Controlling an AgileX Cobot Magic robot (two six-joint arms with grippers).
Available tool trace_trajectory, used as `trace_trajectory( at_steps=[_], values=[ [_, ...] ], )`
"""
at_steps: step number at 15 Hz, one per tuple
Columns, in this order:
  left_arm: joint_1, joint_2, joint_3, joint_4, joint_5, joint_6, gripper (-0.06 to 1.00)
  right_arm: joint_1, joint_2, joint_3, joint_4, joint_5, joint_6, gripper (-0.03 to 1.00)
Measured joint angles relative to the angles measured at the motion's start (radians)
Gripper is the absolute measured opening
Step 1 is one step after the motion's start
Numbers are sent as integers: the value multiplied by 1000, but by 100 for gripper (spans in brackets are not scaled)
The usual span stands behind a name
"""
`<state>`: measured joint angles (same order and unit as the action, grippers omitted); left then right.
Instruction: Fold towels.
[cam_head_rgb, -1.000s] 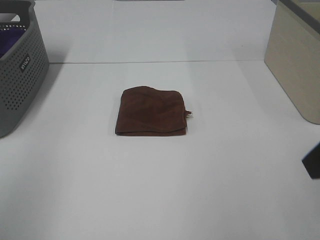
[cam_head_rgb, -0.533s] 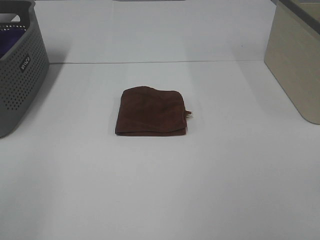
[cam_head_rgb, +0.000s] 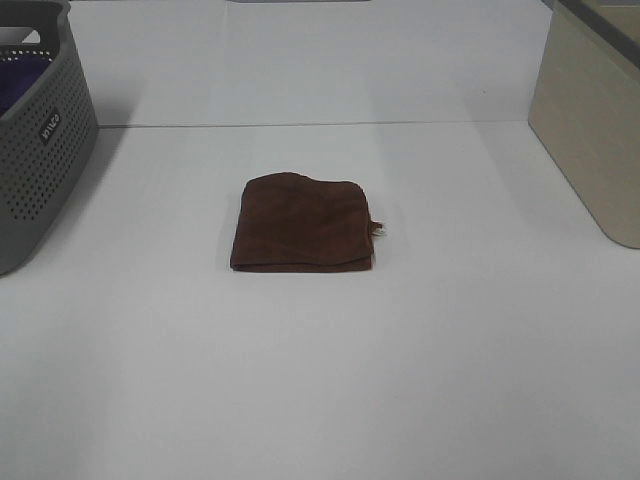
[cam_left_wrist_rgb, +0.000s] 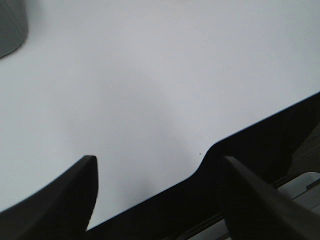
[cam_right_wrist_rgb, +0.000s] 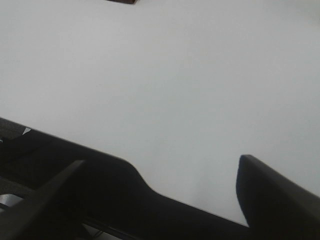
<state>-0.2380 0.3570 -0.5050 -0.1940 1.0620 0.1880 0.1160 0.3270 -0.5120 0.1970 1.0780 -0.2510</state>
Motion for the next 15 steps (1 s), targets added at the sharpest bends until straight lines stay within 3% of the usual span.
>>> trace_trajectory(
  at_steps=[12,15],
  values=[
    [0,0,0,-1,0,19,65,0,0,0,0,-1,0,76],
    [33,0,0,-1,0,19,65,-2,0,0,0,-1,0,76]
  ],
)
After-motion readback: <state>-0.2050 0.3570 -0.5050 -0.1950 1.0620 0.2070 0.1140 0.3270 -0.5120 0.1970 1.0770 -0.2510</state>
